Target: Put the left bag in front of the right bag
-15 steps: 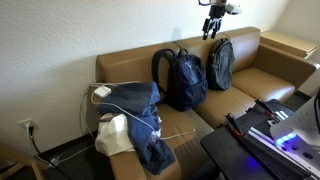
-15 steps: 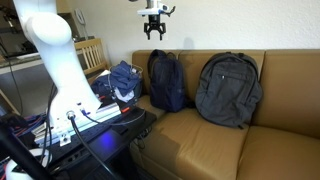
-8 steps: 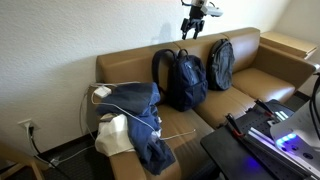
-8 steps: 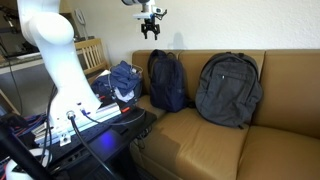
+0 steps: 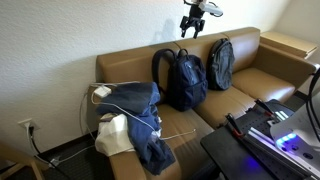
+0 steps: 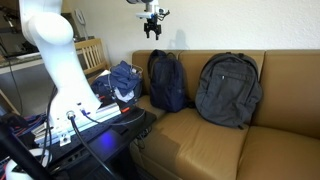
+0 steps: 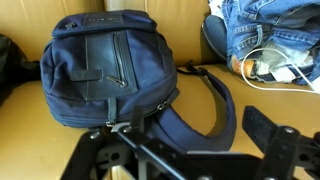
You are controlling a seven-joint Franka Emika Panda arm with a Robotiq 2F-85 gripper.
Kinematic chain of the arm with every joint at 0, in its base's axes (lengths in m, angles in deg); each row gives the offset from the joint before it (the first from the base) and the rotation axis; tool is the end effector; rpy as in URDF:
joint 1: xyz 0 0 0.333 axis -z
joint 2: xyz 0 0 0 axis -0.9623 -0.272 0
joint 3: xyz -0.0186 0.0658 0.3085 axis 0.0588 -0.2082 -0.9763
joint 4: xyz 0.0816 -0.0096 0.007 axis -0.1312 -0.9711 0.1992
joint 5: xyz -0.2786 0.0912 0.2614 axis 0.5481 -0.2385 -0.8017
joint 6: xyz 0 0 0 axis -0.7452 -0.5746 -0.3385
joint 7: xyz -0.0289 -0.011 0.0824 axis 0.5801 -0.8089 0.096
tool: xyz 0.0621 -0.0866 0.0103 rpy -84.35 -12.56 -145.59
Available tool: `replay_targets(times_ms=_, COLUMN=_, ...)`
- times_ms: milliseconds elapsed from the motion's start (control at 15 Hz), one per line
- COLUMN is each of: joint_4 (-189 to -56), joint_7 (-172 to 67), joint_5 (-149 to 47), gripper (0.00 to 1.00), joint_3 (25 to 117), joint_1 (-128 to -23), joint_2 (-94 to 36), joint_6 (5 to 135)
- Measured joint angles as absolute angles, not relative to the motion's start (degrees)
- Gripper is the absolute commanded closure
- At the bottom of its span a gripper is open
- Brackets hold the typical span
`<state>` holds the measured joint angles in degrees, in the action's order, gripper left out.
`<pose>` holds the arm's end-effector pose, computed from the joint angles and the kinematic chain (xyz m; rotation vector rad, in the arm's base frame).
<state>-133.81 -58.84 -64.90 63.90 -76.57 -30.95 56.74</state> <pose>0.6303 0.0669 0.3649 -2.9622 -0.0239 0.0375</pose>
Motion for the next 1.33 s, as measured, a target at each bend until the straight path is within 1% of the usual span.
replay_targets(times_ms=333, joint_4=-129.5, joint_7=-48.2, joint_5=-70.5, gripper=0.0, joint_3=64.7, joint_1=-76.1, joint_2=-39.8, joint_6=57.7)
replay_targets(times_ms=600, joint_4=-128.4, joint_7=-40.1, joint_5=-75.5, gripper=0.0, joint_3=64.7, joint_1=-76.2, joint_2=-45.5, joint_6=64.8)
replay_targets(times_ms=1000, joint_4=-128.3, joint_7=-37.4, joint_5=-76.4, gripper=0.0, joint_3=65.1, joint_1=-76.1, joint_2=-46.1, joint_6=65.9)
replay_targets(times_ms=1133, joint_4=-128.2, joint_7=-35.3, joint_5=-79.2, gripper=0.0, joint_3=65.4, joint_1=-75.2, joint_2=-46.7, joint_6=68.7)
replay_targets(times_ms=1333, joint_4=-127.9, joint_7=-32.0, joint_5=-82.2, gripper=0.0, joint_3=66.0, joint_1=-74.2, joint_2=-49.0, joint_6=76.3)
